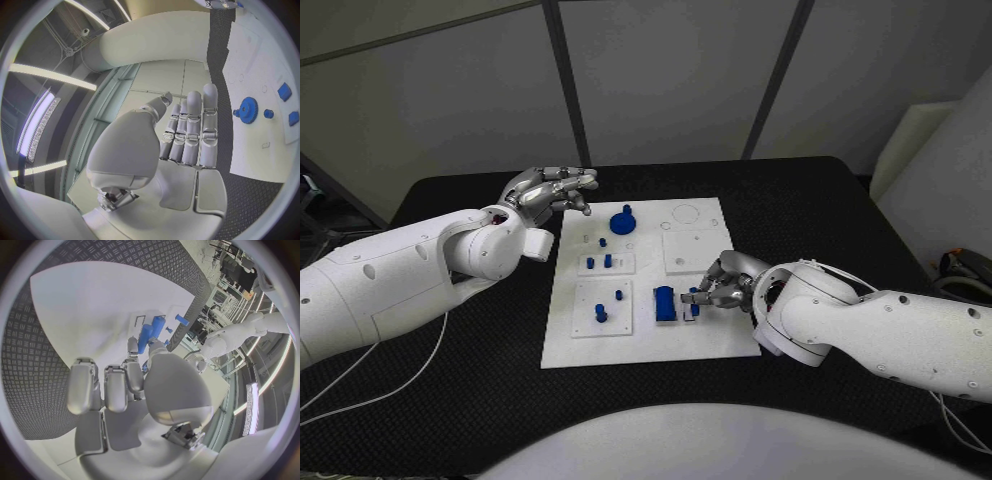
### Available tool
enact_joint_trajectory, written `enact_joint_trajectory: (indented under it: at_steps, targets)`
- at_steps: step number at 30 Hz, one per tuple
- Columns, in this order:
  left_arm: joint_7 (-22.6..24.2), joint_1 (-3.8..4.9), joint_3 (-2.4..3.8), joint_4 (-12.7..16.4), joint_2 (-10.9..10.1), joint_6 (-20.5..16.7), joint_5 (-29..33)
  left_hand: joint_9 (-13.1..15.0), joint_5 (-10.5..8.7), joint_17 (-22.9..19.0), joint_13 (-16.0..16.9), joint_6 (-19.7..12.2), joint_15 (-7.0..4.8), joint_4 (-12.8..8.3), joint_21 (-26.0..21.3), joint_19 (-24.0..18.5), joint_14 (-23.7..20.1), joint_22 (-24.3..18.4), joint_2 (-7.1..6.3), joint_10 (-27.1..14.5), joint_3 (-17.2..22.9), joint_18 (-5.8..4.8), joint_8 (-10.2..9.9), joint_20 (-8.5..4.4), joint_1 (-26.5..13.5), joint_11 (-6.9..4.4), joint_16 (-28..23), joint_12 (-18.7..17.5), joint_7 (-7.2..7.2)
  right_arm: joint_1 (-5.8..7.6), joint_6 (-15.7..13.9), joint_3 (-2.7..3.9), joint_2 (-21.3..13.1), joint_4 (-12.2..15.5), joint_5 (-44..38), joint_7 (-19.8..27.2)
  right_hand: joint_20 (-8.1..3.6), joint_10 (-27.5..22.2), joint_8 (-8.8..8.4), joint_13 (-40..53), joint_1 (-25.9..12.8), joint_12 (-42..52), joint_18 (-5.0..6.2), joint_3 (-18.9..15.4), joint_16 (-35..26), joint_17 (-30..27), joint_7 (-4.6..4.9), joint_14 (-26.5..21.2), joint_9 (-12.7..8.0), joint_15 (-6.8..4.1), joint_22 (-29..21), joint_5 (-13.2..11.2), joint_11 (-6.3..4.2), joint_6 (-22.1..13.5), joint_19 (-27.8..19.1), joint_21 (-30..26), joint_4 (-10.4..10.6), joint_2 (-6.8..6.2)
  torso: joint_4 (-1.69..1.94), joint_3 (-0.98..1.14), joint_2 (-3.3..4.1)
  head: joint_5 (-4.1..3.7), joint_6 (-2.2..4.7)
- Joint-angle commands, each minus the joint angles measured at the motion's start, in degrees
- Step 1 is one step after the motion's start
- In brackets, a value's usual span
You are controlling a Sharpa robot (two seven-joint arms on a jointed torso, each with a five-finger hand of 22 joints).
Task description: Assemble the parts on the task board
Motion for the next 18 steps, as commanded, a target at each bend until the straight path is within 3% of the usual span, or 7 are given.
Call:
enact_joint_trajectory:
  at_steps: [1,18]
  targets:
    - [0.0,0.11,0.04,0.0,0.1,0.5,0.1,0.0,0.31,-0.1,-0.1,-0.4,-0.02,-0.1,-0.2,-0.2,-0.4,-0.1,0.60,-0.3,-0.3,0.29,0.4,0.29,0.0,-0.01,0.4,0.4,-0.10,0.09,1.4,0.01,0.6,-0.5,0.6,0.0,-0.46,-0.2,0.15,0.0,0.0,0.0,-0.80,-0.3,-0.2,5.1,-0.12,3.9,0.0,-0.29,0.0,0.2,0.00,-0.2,-0.1,-0.2,0.0,-0.21,-0.06,-0.06,0.04,0.02,0.01]
    - [0.0,0.12,0.05,0.2,-0.1,0.5,0.1,-0.1,0.31,-0.1,-0.1,-0.4,-0.02,0.0,-0.2,-0.2,-0.4,-0.1,0.61,-0.3,-0.3,0.29,0.4,0.30,-0.1,-0.01,0.4,0.4,-0.10,0.08,3.3,-0.03,2.4,-2.6,-1.7,-0.7,-0.62,-0.3,0.73,0.1,2.0,0.0,-0.79,-0.5,-0.3,5.1,-0.40,3.9,0.6,-0.50,0.0,0.7,-0.27,-0.4,-0.1,-0.3,-0.9,0.50,-0.08,0.02,-0.01,0.35,0.01]
